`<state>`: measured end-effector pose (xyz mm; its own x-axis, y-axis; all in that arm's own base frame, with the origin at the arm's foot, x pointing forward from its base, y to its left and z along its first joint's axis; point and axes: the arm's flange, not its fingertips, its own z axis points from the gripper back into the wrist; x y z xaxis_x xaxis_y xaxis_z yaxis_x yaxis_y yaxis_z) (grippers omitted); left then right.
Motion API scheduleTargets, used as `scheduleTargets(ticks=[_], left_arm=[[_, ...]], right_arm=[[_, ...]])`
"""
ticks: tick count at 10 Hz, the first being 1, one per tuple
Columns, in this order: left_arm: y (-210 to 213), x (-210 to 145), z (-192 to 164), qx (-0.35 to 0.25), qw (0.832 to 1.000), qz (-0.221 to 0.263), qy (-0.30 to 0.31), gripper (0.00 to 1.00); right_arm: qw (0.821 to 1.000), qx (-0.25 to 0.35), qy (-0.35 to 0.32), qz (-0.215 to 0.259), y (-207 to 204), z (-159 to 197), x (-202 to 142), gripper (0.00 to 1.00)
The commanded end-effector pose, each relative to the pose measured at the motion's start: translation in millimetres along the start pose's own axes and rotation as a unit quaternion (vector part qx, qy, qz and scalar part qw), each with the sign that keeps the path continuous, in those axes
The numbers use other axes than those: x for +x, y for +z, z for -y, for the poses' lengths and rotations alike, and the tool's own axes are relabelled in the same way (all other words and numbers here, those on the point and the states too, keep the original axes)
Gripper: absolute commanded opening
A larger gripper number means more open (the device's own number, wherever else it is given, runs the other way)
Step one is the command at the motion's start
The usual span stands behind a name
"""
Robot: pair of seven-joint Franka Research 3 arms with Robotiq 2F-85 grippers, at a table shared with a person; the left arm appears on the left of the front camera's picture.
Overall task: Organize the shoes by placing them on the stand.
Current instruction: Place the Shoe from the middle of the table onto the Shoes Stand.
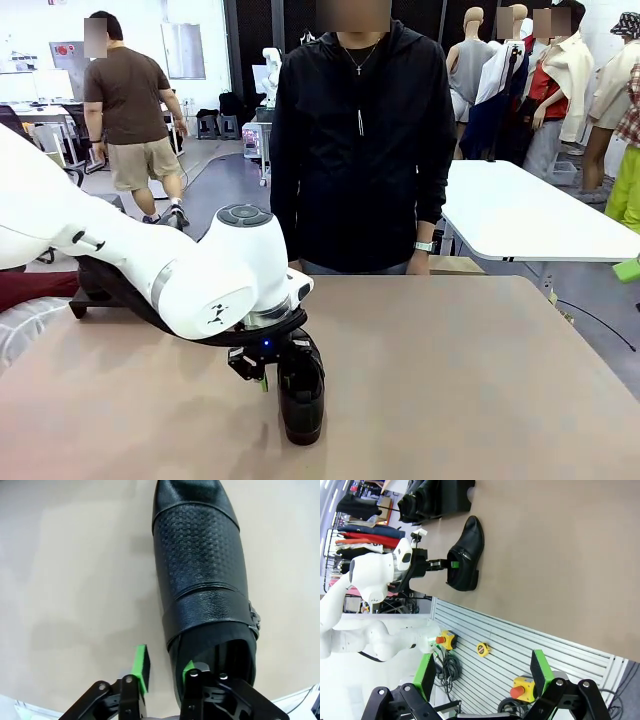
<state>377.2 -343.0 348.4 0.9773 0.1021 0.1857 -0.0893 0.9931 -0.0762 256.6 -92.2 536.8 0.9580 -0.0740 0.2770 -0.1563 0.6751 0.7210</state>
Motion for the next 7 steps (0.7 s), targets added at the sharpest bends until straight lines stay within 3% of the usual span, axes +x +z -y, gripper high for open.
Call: scheduleTargets(ticks=[1, 5, 7], left_arm=[[-1.1, 2.5, 5.3, 0.001, 1.000, 0.021, 0.010, 0.00], [21.6, 2.6, 7.0, -0.028, 0.999, 0.029, -0.017, 0.00], [75.9, -16.6, 8.8, -0.072, 0.991, 0.061, -0.099, 0.00]], right_arm=[[1.000, 0.010, 0.013, 0.001, 1.9, 0.4, 1.5, 1.00], [1.000, 0.010, 0.013, 0.001, 1.9, 0.4, 1.5, 1.00], [1.000, 0.010, 0.013, 0.001, 1.9, 0.4, 1.5, 1.00]])
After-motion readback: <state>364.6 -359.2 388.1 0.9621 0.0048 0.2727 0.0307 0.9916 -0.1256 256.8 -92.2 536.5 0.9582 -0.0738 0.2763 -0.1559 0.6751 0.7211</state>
